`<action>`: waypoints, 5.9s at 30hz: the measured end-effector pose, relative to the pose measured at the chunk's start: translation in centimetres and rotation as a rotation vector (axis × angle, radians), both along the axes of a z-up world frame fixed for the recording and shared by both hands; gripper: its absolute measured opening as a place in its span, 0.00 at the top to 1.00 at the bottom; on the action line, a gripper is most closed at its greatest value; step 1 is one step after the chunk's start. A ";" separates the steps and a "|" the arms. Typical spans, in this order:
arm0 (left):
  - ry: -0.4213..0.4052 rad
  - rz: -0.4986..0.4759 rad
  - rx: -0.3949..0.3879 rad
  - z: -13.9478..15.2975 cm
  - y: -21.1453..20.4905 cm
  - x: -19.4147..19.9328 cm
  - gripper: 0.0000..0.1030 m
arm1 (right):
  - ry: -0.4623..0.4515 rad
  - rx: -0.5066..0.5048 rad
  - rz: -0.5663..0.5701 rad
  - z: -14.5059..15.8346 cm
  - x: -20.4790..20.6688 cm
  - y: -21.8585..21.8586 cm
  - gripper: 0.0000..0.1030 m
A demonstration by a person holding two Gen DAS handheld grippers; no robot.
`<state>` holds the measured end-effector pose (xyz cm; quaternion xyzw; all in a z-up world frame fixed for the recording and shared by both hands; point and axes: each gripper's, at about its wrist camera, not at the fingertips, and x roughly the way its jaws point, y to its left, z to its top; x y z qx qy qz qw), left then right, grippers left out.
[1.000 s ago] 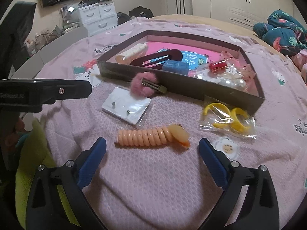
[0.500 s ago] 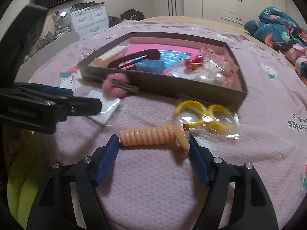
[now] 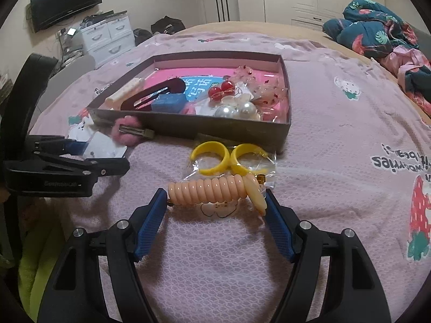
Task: Organize jewelry
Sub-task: 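Grasp the orange coiled hair tie with the right tool while the left tool grasps the white earring card, then release the coiled tie into the tray with the right tool while the left tool drops the earring card there, then grasp the bagged yellow bangles with the right tool while the left tool grasps the pink pom clip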
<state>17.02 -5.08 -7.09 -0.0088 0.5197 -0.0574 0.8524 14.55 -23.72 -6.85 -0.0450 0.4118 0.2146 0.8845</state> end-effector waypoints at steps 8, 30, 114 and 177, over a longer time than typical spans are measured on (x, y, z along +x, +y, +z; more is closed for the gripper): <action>-0.026 0.030 -0.070 1.4 1.8 -1.3 0.45 | -0.019 0.003 0.022 1.3 -0.4 0.9 0.32; -0.149 0.121 -0.089 6.7 6.1 -1.2 0.45 | -0.078 0.020 0.081 5.0 0.9 4.6 0.32; -0.069 0.043 -0.085 3.6 2.1 9.9 0.37 | -0.095 -0.050 -0.023 3.8 6.5 3.3 0.14; 0.010 0.046 -0.156 0.5 1.4 3.1 0.33 | -0.022 -0.082 -0.079 0.3 2.4 -0.5 0.07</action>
